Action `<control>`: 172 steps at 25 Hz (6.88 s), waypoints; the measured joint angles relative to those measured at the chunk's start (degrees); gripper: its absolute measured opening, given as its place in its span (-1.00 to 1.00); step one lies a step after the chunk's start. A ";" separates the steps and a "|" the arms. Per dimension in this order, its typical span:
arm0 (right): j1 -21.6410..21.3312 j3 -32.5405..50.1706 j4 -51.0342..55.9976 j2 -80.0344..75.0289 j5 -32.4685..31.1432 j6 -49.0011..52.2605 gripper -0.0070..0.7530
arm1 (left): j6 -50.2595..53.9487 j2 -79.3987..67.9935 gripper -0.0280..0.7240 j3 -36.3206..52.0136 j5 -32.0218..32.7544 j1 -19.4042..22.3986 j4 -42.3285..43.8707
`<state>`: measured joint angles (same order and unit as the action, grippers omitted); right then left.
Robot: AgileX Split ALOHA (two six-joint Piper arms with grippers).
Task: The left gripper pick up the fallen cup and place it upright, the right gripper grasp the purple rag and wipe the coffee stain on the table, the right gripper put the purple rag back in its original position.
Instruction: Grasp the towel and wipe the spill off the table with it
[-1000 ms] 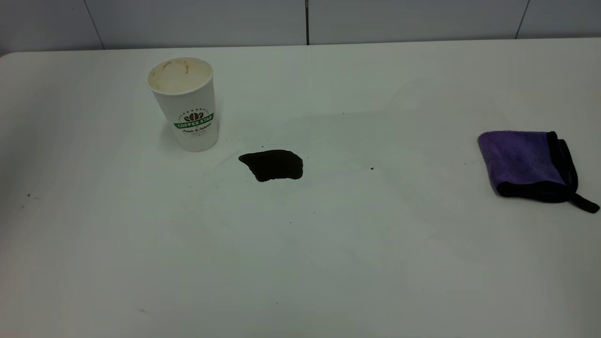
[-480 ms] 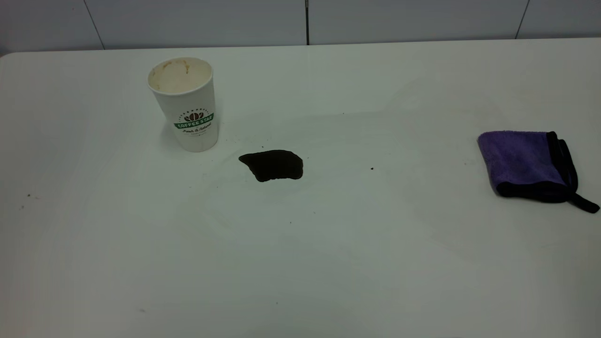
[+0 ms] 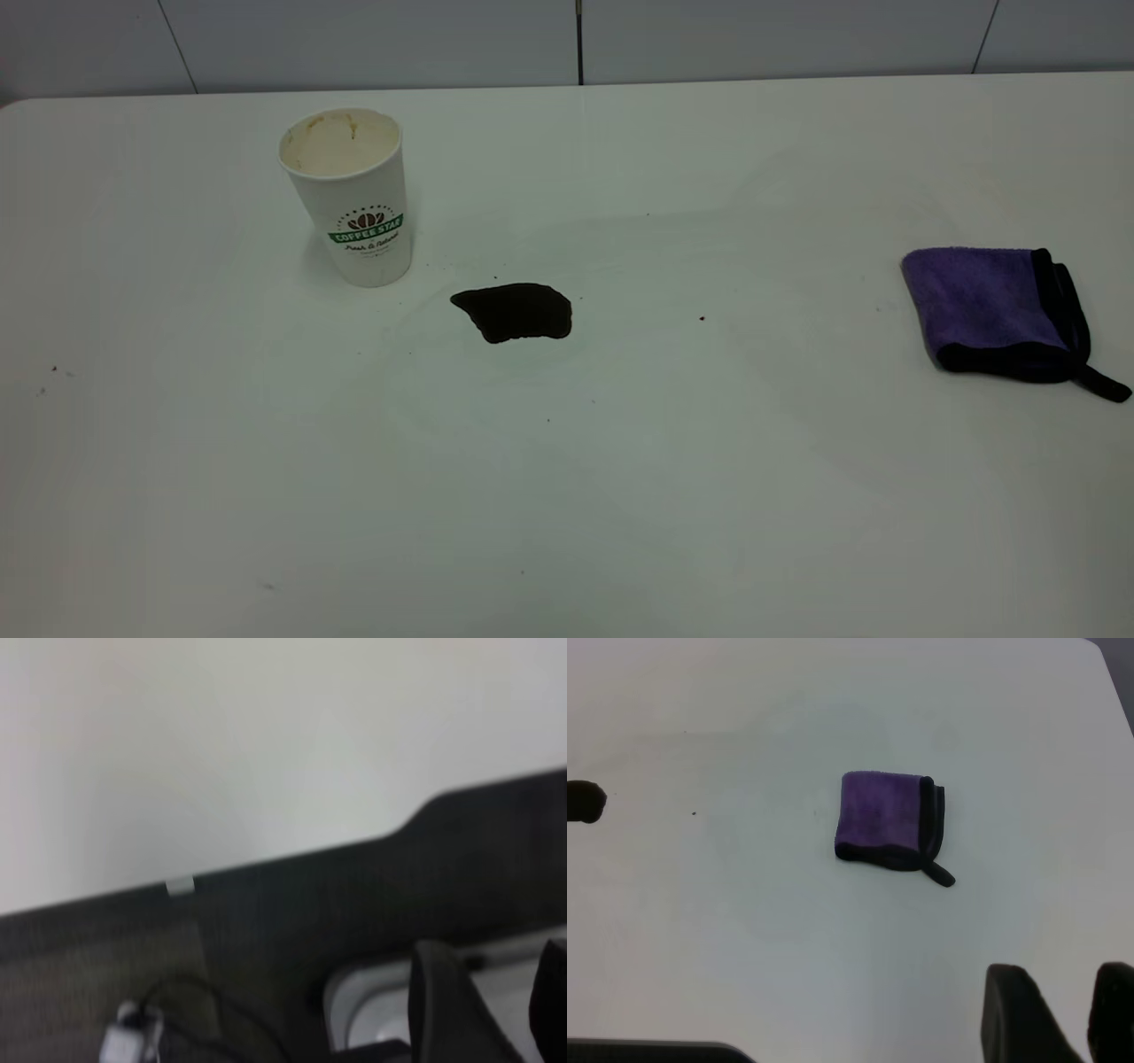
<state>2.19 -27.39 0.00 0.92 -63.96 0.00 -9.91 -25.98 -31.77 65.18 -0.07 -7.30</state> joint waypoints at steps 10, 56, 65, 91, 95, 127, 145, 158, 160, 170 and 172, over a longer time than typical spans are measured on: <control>0.00 0.00 0.00 0.00 0.00 0.00 -0.35 | 7.95 20.48 -0.17 0.63 0.47 0.08 7.87; 0.00 0.00 -0.31 0.00 0.00 0.00 -0.35 | 8.21 27.05 -0.17 3.70 -0.84 0.08 6.82; 0.00 -3.85 -8.01 -14.21 3.76 1.88 -0.21 | 8.21 27.05 -0.17 3.70 -0.84 0.08 6.82; 0.18 -38.84 -3.98 -119.98 41.30 0.00 0.94 | 8.21 27.10 -0.17 3.70 -0.95 0.08 6.82; 0.88 -46.71 -2.99 -128.70 39.76 -1.89 0.94 | 8.21 27.10 -0.17 3.70 -1.00 0.08 6.82; 11.14 -65.79 16.65 -140.55 27.51 -14.94 -0.83 | 8.21 27.10 -0.17 3.70 -1.00 0.08 6.82; 26.02 -86.84 31.85 -154.83 24.02 -16.93 -0.83 | 8.21 27.10 -0.17 3.70 -1.00 0.08 6.82; 29.14 -87.32 50.89 -158.03 31.58 -27.07 -0.83 | 8.21 27.10 -0.17 3.70 -1.00 0.08 6.82; 29.64 -87.32 52.06 -158.86 33.60 -27.26 -0.83 | 8.21 27.10 -0.17 3.70 -1.00 0.08 6.82; 31.02 -87.32 59.40 -160.18 43.47 -27.34 -0.83 | 8.21 27.10 -0.17 3.70 -1.00 0.08 6.82; 31.13 -87.32 60.29 -160.39 45.88 -27.34 -0.82 | 8.21 27.10 -0.17 3.70 -1.00 0.08 6.82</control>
<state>33.32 -114.71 60.29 -159.47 -18.08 -27.34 -1.70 1.11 -28.07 64.18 0.00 -0.49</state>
